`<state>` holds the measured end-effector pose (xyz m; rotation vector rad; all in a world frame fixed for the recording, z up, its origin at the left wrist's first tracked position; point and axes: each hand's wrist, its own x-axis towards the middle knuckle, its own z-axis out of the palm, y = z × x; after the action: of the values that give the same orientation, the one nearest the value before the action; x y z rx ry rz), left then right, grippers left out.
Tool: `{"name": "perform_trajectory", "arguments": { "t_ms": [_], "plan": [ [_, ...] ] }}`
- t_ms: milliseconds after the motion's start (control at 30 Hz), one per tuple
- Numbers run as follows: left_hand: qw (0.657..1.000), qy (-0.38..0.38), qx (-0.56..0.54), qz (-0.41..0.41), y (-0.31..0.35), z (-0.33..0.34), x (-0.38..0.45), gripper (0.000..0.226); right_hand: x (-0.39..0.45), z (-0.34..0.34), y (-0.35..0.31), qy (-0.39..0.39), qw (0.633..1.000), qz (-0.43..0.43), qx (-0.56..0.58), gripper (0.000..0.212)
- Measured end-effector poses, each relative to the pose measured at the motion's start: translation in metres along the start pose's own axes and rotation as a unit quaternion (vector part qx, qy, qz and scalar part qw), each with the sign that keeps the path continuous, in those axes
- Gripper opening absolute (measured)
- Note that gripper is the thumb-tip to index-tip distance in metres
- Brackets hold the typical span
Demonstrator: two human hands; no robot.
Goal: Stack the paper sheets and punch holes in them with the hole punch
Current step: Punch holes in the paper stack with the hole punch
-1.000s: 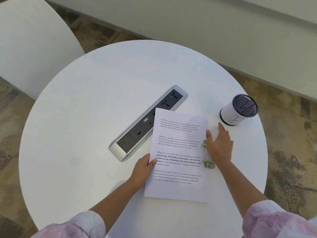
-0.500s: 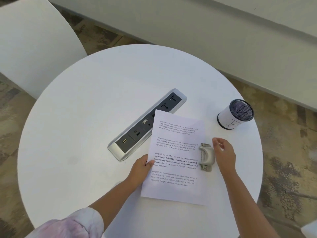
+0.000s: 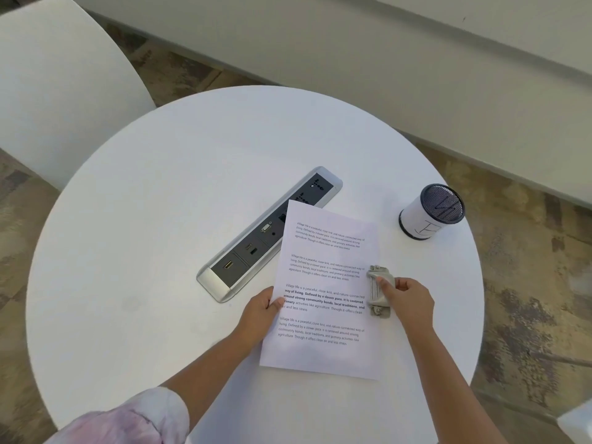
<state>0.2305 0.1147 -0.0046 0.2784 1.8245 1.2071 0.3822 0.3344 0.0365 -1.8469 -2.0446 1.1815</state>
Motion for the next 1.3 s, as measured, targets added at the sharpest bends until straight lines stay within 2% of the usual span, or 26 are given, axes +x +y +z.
{"name": "perform_trajectory", "arguments": {
  "t_ms": [167, 500, 700, 767, 933, 1033, 1167, 1300],
  "plan": [
    [1.000, -0.004, -0.014, -0.008, 0.006, -0.001, 0.001, 0.015, 0.004, -0.008, -0.002, -0.016, 1.000, 0.003, -0.024, 0.035],
    [0.997, -0.010, -0.064, -0.044, 0.011, -0.010, 0.000, 0.016, 0.022, -0.043, 0.008, -0.001, 0.999, -0.022, -0.043, 0.039],
    [0.996, 0.005, -0.072, -0.059, 0.012, -0.021, -0.004, 0.021, 0.032, -0.063, 0.020, 0.041, 0.999, 0.001, -0.025, 0.032],
    [0.996, 0.009, -0.072, -0.060, 0.013, -0.025, -0.005, 0.022, 0.037, -0.067, 0.026, 0.042, 0.999, 0.021, -0.010, 0.038],
    [0.996, 0.006, -0.083, -0.042, 0.017, -0.029, -0.010, 0.018, 0.054, -0.071, 0.043, 0.048, 0.996, 0.067, 0.027, 0.031],
    [0.995, 0.012, -0.086, -0.046, 0.017, -0.031, -0.010, 0.016, 0.056, -0.070, 0.042, 0.054, 0.996, 0.063, 0.021, 0.032],
    [0.995, 0.013, -0.084, -0.045, 0.018, -0.030, -0.010, 0.016, 0.060, -0.070, 0.039, 0.057, 0.997, 0.056, -0.011, 0.044],
    [0.996, 0.008, -0.083, -0.041, 0.019, -0.030, -0.011, 0.017, 0.064, -0.069, 0.035, 0.058, 0.996, 0.050, -0.053, 0.041]
  ]
}}
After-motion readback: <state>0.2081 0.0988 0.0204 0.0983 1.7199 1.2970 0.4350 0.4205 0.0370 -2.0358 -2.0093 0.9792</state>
